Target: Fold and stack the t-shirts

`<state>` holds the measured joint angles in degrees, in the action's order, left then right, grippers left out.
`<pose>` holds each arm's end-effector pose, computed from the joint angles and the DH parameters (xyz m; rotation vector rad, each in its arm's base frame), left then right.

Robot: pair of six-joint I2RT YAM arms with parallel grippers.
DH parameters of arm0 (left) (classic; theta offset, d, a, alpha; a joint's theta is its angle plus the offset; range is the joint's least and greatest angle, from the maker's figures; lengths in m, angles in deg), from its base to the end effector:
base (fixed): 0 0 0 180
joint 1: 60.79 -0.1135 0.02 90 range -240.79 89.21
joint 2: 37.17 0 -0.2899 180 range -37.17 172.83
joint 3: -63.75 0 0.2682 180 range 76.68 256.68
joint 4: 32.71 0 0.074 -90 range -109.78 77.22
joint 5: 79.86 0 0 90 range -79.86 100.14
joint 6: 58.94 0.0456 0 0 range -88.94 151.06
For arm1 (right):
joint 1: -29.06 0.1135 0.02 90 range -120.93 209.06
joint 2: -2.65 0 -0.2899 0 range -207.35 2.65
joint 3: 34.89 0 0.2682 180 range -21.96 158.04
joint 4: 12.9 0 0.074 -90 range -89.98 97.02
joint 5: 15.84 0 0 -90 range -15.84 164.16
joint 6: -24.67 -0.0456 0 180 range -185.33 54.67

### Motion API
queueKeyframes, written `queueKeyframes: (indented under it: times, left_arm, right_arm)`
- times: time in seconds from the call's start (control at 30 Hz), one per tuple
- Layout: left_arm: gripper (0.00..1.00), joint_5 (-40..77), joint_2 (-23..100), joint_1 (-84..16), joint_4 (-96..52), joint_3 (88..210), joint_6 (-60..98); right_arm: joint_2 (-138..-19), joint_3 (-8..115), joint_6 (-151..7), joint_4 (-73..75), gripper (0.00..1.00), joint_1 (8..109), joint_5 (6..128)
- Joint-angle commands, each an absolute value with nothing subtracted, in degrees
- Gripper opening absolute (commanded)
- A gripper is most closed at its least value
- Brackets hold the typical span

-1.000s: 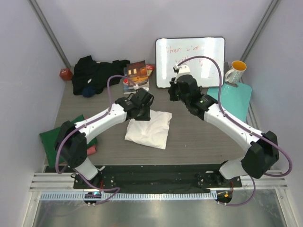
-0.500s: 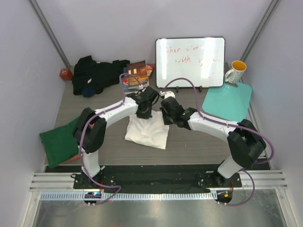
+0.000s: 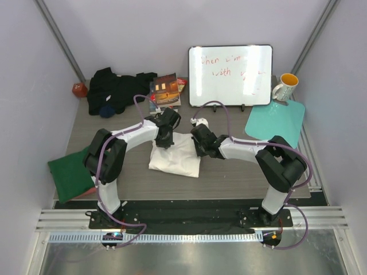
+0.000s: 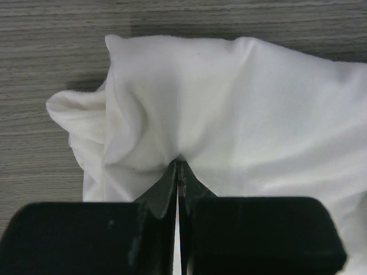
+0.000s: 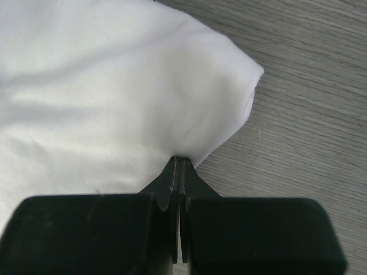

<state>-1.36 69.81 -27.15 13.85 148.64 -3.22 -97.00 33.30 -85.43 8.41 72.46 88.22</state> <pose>0.3350 -0.2120 0.1794 -0.0669 2.7213 -0.0593 0.2756 0.2454 0.1652 -0.3966 2.4295 0.1780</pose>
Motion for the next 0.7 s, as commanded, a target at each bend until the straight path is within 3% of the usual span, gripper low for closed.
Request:
queueKeyframes:
  times: [0.0,0.5,0.67]
  left_arm:
    - [0.00,-2.4,68.4,-28.1,12.7,146.0,-4.1]
    - [0.00,-3.2,63.1,-29.3,10.5,139.2,-5.4]
    - [0.31,-1.8,58.6,-29.6,10.5,140.8,-4.9]
  right_arm:
    - [-97.3,31.4,-85.7,7.8,0.01,72.7,90.7]
    - [-95.5,30.3,-86.4,8.9,0.01,72.8,91.7]
    - [-86.2,31.6,-85.2,12.7,0.02,72.7,92.3]
